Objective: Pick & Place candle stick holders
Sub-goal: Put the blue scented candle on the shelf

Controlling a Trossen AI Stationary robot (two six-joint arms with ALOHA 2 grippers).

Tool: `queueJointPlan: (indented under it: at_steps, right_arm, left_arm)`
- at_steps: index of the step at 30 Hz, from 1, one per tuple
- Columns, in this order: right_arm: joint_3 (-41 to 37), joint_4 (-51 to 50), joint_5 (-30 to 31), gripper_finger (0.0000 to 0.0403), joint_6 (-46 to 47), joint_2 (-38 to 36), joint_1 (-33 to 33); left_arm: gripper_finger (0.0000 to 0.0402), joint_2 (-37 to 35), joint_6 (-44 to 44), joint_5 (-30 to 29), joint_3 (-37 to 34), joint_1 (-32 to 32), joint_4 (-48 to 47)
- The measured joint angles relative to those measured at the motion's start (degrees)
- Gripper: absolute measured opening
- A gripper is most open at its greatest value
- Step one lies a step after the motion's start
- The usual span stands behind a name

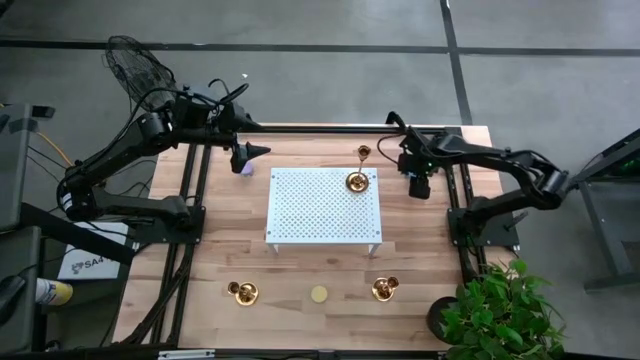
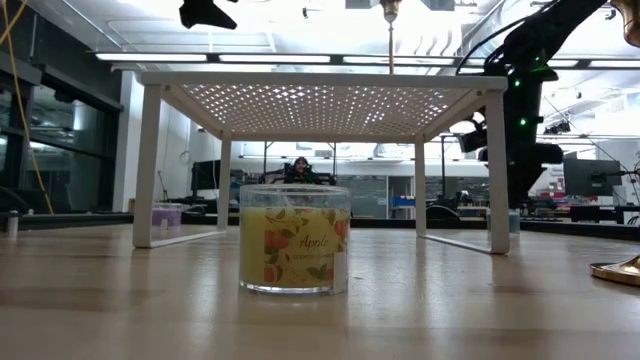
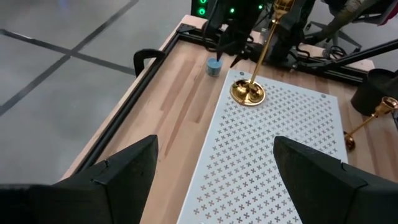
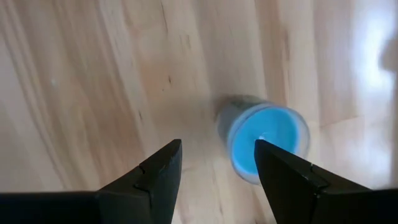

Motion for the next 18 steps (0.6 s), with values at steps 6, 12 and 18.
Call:
queueJointPlan:
  at_steps: [6, 12, 18]
  right_arm:
    - [0.0, -0.3, 1.4, 0.0197, -0.1, 2.1, 0.2]
    - [0.0, 0.2, 1.9, 0.0197, -0.3, 4.1, 0.2]
    - [0.0, 0.3, 3.7, 0.0176, -0.3, 4.3, 0.2]
  left_arm:
    - [0.0314, 0.0, 0.5, -1.2, 0.0, 0.0, 0.0]
    - [0.0314, 0.0, 0.7, -1.4, 0.0, 0.0, 0.0]
    - [0.0314, 0.0, 0.8, -1.5, 0.0, 0.0, 0.0]
